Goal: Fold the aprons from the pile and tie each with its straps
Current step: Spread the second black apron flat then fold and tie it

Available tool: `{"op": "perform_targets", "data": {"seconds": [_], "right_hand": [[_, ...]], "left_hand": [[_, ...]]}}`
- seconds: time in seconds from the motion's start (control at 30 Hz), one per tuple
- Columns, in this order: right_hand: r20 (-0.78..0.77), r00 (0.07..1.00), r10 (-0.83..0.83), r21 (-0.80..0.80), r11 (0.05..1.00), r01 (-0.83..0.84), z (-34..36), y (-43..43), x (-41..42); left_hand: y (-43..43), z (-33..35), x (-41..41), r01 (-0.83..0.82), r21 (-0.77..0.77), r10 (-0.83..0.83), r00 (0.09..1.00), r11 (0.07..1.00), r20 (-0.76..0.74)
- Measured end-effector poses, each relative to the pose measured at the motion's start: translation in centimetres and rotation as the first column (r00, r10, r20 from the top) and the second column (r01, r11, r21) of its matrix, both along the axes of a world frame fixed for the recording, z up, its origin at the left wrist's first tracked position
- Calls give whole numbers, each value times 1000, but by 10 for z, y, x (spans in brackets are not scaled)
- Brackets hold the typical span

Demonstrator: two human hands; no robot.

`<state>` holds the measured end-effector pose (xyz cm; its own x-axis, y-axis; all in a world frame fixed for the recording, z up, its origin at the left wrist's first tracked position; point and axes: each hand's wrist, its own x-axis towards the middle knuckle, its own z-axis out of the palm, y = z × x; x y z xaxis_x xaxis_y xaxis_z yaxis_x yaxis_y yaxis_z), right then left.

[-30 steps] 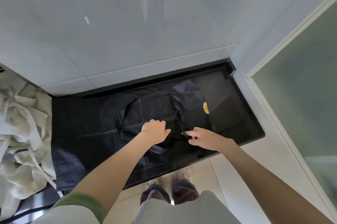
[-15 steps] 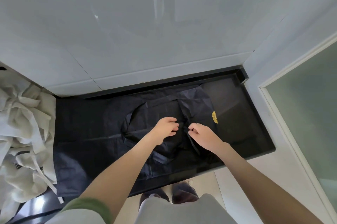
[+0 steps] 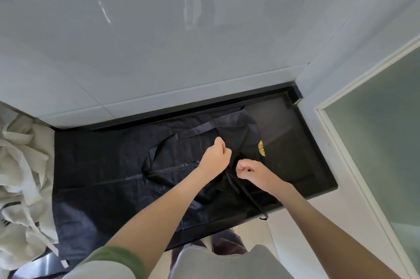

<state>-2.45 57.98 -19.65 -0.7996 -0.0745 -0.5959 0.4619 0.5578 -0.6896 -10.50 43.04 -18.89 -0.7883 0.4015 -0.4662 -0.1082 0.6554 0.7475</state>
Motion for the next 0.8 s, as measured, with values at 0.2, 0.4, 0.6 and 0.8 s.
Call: {"op": "perform_targets", "data": {"seconds": [0.2, 0.4, 0.6, 0.8], "right_hand": [[24, 999, -36, -1, 999, 36, 1, 1, -2], [49, 998, 25, 82, 996, -29, -2, 3, -6], [74, 996, 46, 23, 999, -47, 1, 7, -9], [50, 980, 192, 63, 979, -195, 9, 4, 1]], "left_hand": [[-6, -1, -5, -3, -301, -17, 998, 954, -63], [-17, -12, -6, 126, -110, -85, 943, 986, 321], [-21, -6, -10, 77, 34, -84, 878, 996, 471], [-3, 2, -10, -63, 54, 27, 862, 997, 507]]}}
